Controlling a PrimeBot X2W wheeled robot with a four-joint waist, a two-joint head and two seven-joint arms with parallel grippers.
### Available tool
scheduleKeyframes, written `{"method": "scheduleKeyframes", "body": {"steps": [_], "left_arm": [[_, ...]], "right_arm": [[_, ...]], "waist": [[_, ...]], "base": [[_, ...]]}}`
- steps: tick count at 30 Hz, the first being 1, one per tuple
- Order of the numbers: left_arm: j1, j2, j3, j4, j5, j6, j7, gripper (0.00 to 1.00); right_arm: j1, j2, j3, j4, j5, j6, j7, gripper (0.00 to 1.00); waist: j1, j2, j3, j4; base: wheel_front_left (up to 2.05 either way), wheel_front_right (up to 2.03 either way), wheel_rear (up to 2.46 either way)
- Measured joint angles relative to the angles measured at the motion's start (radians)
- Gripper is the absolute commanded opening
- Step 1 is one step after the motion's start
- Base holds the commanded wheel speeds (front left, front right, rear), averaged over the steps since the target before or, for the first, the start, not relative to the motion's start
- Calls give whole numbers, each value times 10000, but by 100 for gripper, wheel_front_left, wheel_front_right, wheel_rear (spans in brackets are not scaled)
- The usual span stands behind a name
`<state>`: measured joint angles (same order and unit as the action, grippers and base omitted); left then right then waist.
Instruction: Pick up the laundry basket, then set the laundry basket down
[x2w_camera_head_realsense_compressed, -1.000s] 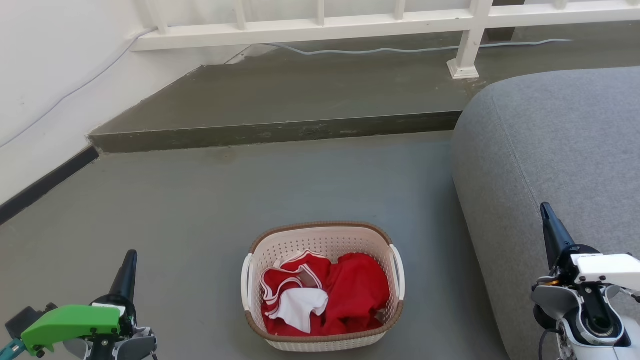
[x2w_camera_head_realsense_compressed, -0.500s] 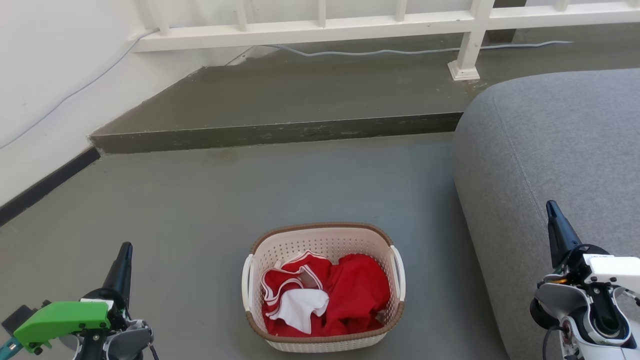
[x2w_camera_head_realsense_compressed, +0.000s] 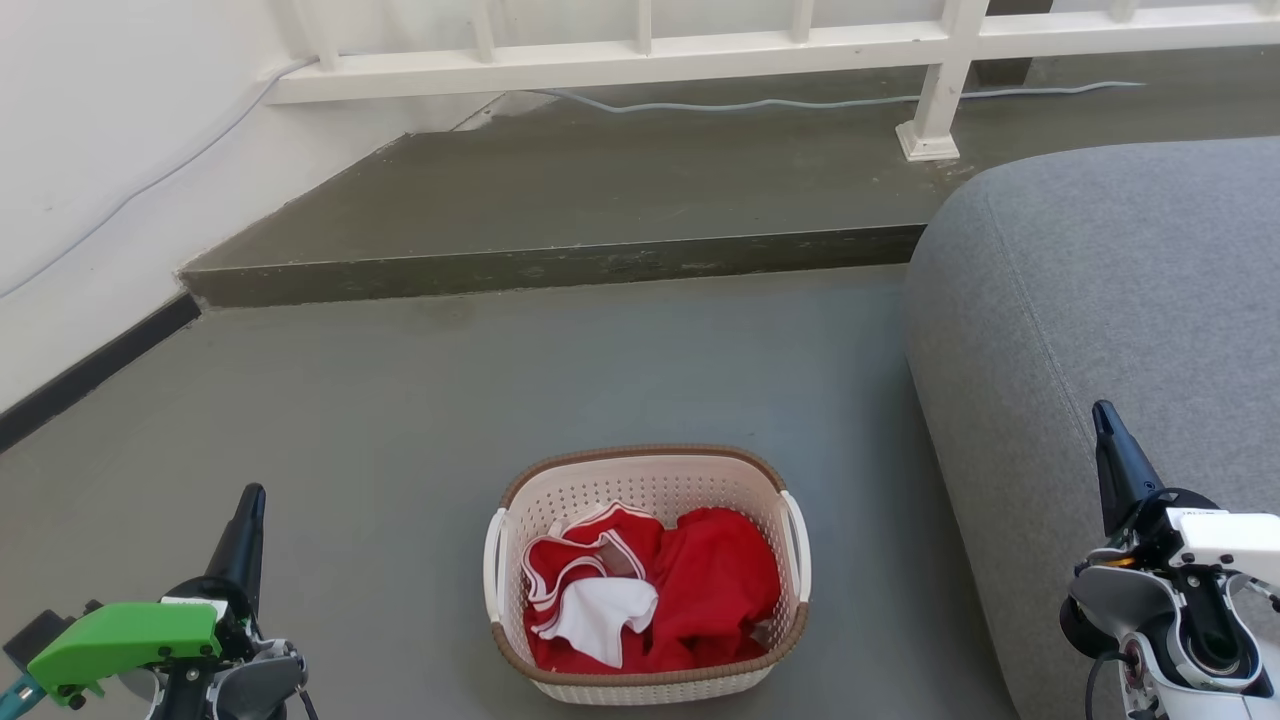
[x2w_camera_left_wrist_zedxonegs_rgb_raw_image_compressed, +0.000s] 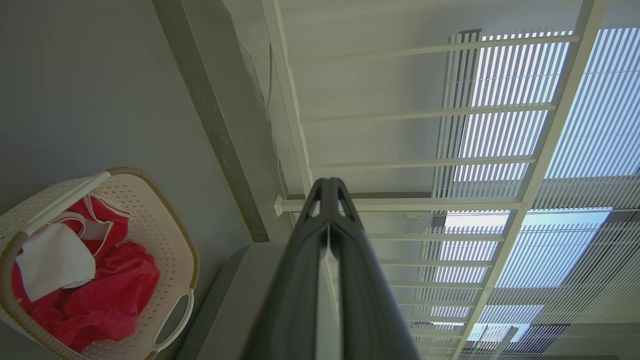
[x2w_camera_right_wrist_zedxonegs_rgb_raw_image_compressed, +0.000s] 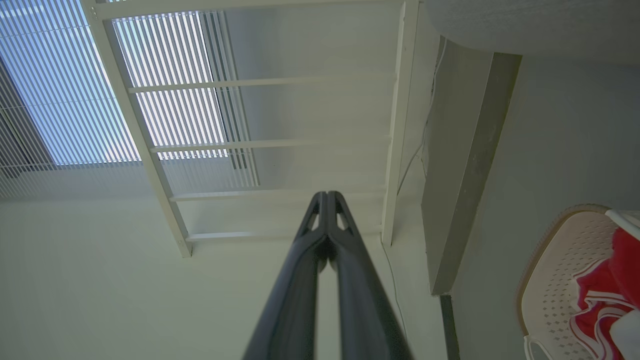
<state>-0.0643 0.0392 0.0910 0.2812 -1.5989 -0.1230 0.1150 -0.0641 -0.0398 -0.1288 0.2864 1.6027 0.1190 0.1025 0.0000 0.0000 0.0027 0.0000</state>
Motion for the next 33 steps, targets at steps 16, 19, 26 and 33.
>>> {"method": "scheduleKeyframes", "body": {"steps": [16,19,26,33], "left_arm": [[0,-4,-4,-10,-2,0,0,0],[0,-4,-4,-12,-2,0,0,0],[0,-6,-6,-17,-2,0,0,0],[0,-8,-8,-21,-2,0,0,0]], "right_arm": [[0,0,-2,-8,0,31,13,0],[0,2,-4,-10,0,31,13,0],[0,2,-4,-13,0,31,13,0],[0,2,-6,-19,0,31,13,0]], "waist": [[0,0,1,0],[0,0,1,0],[0,0,1,0],[0,0,1,0]], "base": [[0,0,0],[0,0,0],[0,0,0],[0,0,0]]}}
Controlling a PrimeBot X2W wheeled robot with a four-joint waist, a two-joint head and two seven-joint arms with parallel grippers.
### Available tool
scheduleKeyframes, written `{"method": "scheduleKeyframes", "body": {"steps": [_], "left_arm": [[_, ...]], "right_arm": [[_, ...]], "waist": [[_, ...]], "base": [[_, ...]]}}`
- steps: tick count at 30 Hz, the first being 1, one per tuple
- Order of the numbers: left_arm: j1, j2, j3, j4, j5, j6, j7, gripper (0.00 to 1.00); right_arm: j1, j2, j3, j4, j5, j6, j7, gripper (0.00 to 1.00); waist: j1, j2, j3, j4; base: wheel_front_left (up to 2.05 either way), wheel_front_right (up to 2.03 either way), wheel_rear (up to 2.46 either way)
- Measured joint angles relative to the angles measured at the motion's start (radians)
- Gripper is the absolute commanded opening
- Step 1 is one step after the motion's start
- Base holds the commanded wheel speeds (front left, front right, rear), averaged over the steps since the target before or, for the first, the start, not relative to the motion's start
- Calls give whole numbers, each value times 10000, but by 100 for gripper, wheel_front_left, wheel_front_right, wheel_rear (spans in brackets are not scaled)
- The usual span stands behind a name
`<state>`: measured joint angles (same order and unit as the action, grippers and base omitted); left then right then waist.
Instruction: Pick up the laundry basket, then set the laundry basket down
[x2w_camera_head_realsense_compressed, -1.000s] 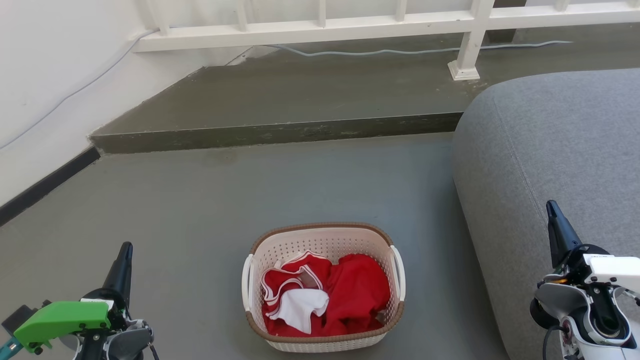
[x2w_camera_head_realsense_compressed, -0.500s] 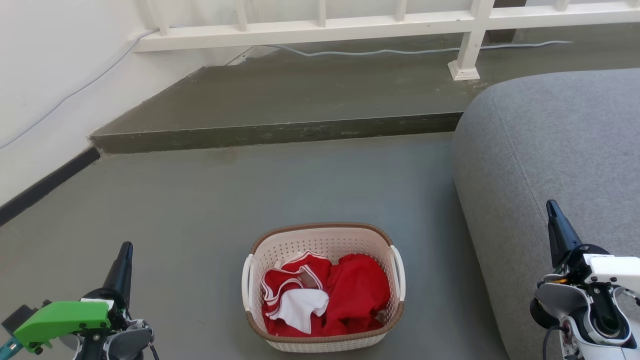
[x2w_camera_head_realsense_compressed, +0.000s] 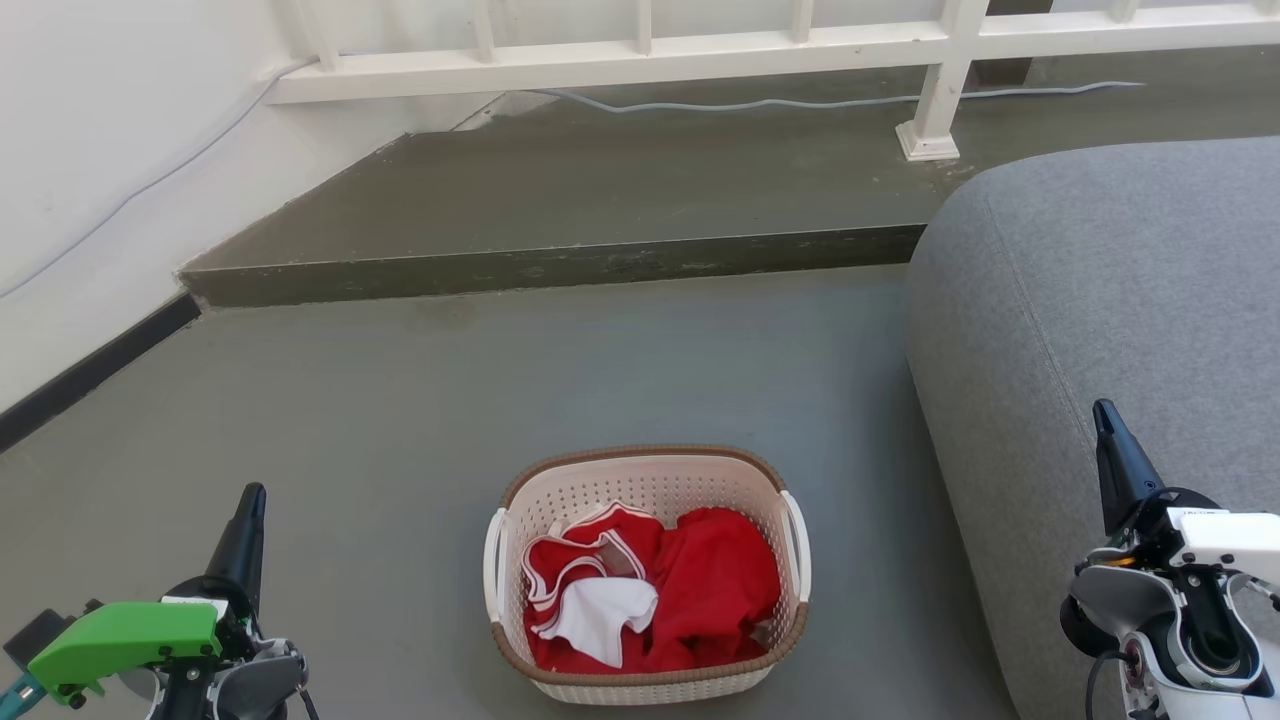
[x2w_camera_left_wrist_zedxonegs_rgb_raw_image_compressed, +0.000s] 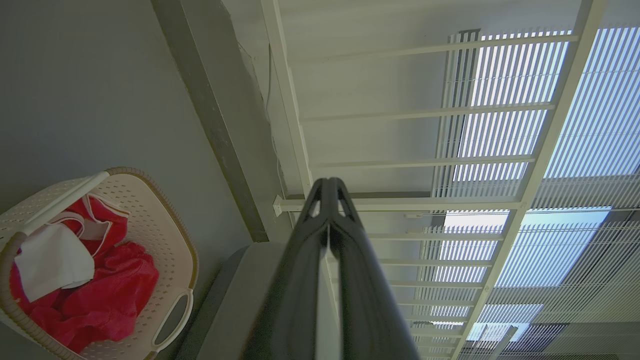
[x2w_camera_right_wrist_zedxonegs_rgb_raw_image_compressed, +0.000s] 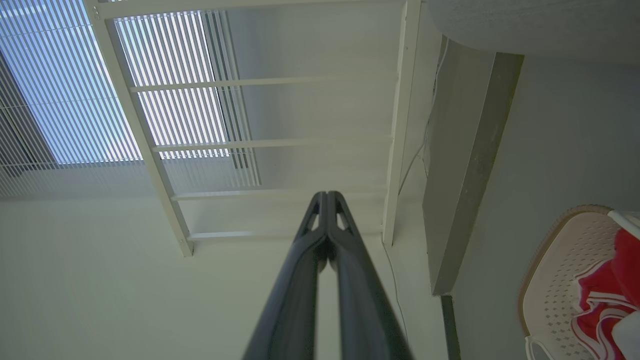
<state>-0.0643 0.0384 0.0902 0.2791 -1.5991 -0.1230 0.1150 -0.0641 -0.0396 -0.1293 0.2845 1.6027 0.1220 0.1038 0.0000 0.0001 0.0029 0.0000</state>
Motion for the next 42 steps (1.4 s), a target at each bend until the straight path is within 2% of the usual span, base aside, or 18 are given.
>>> {"method": "scheduleKeyframes", "body": {"steps": [42], "left_arm": [[0,-6,-6,-13,0,-2,-12,0]], "right_arm": [[-1,2,-6,-23,0,0,0,0]], "waist": [[0,0,1,0]], "base": [[0,0,0]]}}
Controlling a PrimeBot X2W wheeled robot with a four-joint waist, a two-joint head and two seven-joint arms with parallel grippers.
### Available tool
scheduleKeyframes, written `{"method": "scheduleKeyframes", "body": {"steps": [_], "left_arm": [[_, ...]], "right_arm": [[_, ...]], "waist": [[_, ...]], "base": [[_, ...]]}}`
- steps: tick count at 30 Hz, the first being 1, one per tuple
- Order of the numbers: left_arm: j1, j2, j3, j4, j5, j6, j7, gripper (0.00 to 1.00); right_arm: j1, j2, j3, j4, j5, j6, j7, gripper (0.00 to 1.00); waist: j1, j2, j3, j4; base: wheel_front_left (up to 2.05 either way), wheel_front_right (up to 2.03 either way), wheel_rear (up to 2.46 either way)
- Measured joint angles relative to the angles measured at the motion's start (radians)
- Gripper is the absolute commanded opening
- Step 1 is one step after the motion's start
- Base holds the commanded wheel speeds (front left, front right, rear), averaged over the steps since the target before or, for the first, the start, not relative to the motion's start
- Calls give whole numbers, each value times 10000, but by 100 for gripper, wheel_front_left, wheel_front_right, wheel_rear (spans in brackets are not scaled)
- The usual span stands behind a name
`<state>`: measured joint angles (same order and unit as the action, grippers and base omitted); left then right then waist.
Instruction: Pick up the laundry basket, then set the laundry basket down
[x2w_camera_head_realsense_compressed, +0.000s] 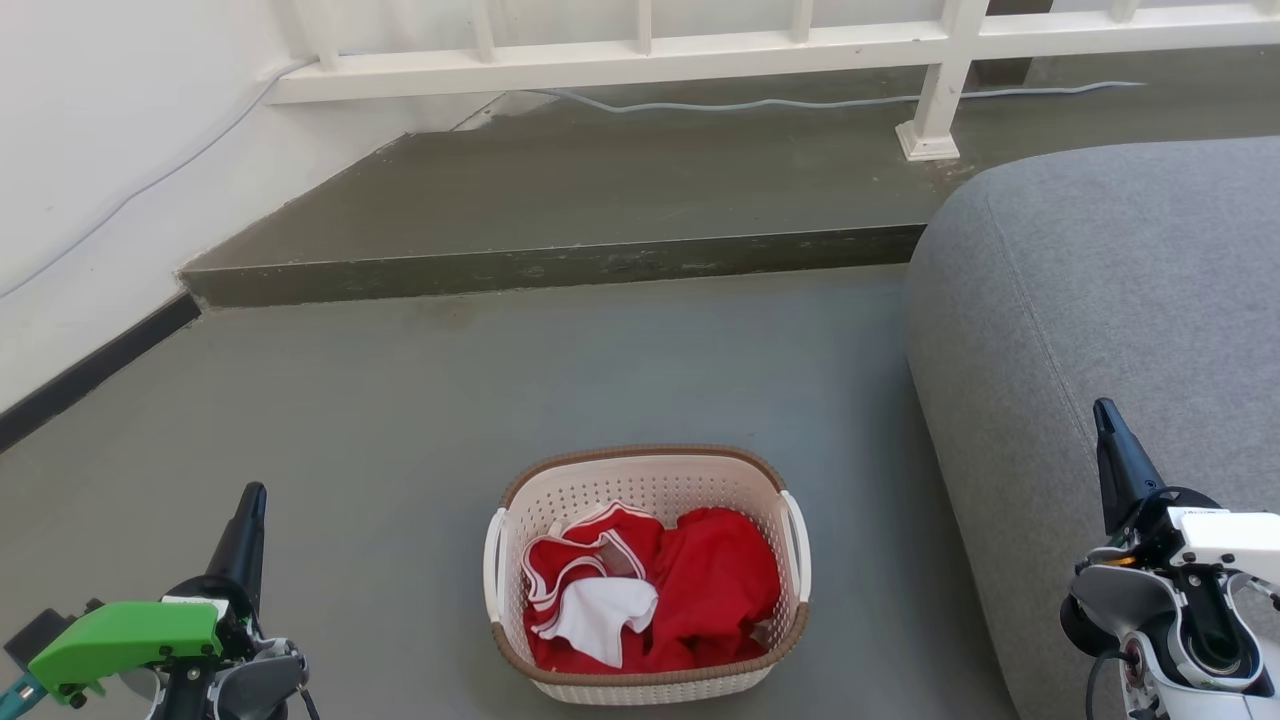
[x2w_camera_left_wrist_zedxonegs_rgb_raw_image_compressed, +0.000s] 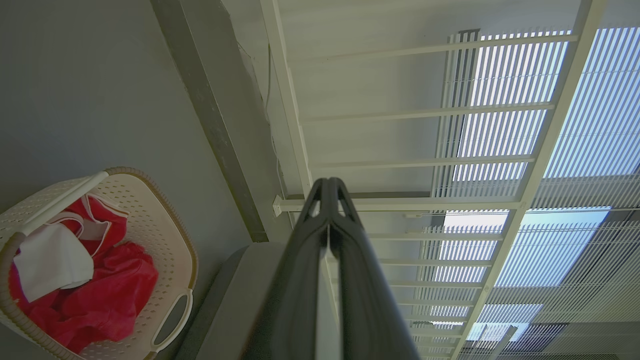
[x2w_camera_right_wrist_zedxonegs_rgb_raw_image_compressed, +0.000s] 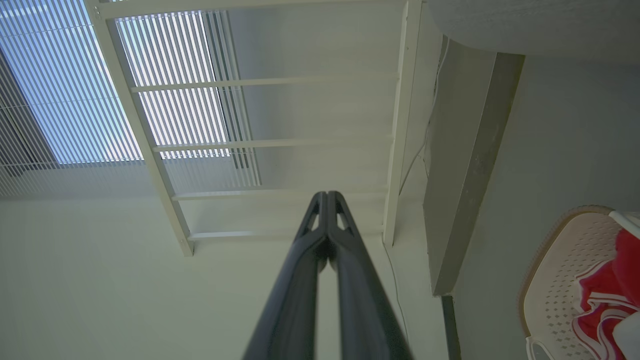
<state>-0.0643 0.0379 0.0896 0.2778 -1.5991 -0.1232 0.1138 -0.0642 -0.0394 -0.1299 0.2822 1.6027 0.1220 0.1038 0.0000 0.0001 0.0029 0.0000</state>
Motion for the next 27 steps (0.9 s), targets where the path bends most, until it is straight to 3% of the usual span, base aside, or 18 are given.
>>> {"method": "scheduleKeyframes", "body": {"steps": [27], "left_arm": [[0,-2,-4,-4,0,0,-2,0]], "right_arm": [[0,0,-2,-4,0,0,27,0]], "waist": [[0,0,0,0]], "base": [[0,0,0]]}}
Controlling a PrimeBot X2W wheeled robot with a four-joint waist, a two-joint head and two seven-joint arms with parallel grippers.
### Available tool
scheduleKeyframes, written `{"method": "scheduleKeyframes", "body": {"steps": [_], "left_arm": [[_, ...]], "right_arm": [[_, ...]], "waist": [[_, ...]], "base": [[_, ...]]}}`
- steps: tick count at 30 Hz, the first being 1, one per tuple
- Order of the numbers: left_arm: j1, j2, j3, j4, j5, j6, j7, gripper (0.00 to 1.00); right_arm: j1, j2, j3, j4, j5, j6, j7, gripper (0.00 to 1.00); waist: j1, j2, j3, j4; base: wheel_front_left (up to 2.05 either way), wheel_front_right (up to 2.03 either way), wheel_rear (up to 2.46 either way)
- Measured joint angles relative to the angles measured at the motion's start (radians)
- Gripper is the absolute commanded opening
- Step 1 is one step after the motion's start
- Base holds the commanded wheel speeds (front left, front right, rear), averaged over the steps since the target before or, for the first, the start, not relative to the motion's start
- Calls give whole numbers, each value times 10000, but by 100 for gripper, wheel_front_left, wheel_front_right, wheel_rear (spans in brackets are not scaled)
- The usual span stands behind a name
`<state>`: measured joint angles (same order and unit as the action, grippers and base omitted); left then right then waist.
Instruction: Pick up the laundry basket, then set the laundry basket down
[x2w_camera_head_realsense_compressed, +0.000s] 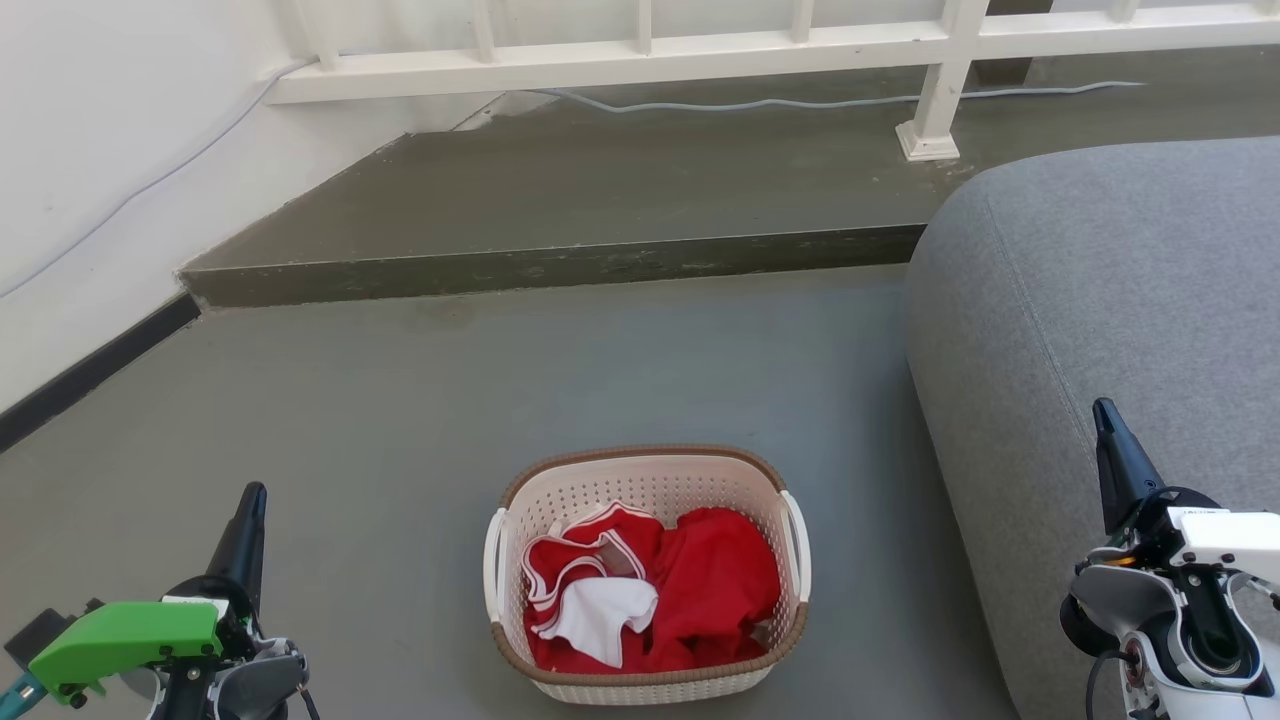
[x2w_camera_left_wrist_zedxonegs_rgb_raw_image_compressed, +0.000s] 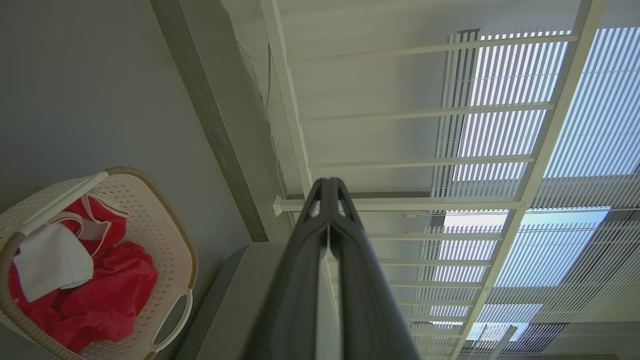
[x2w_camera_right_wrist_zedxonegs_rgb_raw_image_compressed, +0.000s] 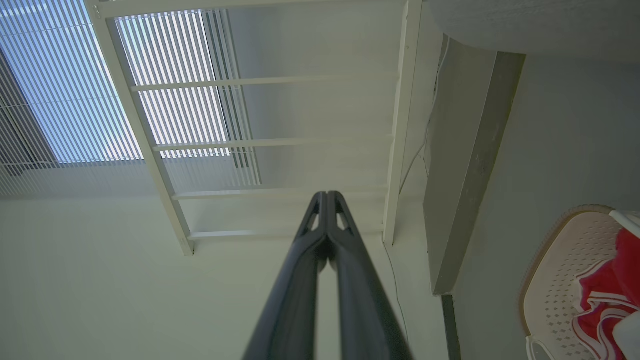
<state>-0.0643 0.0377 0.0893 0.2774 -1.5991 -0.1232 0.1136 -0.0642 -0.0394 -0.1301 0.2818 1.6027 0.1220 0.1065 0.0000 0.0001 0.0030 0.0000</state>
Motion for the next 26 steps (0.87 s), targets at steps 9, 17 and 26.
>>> {"method": "scheduleKeyframes", "body": {"steps": [9,17,26], "left_arm": [[0,0,0,0,0,0,0,0],[0,0,0,0,0,0,0,0],[0,0,0,-2,0,0,0,0]], "right_arm": [[0,0,-2,-2,0,0,0,0],[0,0,-2,-2,0,0,0,0],[0,0,-2,-4,0,0,0,0]], "waist": [[0,0,0,0],[0,0,0,0],[0,0,0,0]], "base": [[0,0,0],[0,0,0],[0,0,0]]}}
